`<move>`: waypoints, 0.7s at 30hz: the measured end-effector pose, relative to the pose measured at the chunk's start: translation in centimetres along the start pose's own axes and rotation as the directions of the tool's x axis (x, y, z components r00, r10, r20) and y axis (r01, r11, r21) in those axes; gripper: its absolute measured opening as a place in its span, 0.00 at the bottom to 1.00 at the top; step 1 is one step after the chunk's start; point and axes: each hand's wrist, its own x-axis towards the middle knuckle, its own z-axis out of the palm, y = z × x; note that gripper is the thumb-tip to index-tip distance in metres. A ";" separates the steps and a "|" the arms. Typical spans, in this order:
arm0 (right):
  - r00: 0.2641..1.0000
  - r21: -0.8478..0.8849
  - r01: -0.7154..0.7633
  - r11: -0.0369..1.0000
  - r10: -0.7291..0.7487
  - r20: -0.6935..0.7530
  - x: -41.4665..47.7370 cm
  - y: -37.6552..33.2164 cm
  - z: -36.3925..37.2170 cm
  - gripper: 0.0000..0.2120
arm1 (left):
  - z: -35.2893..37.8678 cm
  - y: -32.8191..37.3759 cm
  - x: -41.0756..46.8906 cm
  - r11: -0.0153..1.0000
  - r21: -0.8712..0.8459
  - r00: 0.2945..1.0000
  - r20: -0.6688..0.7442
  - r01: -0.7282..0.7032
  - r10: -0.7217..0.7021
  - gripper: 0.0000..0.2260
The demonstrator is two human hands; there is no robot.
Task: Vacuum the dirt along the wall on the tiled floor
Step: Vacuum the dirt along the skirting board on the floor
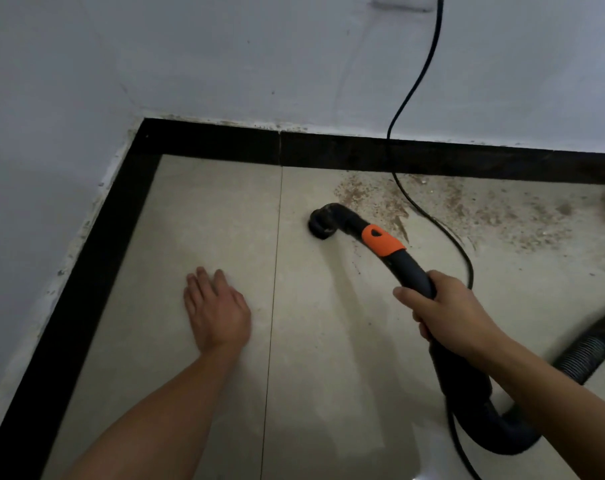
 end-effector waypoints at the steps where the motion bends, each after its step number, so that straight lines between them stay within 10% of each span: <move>1: 1.000 -0.001 0.001 1.000 -0.001 0.005 0.4 -0.2 0.1 0.10 | 0.0 0.1 0.0 1.000 0.007 1.000 0.004 -0.003 0.003 0.24; 21: 0.992 -0.052 0.128 0.990 -0.127 0.021 12.4 -9.4 3.8 0.14 | 0.1 0.1 0.3 0.997 0.072 1.000 0.016 0.006 -0.007 0.24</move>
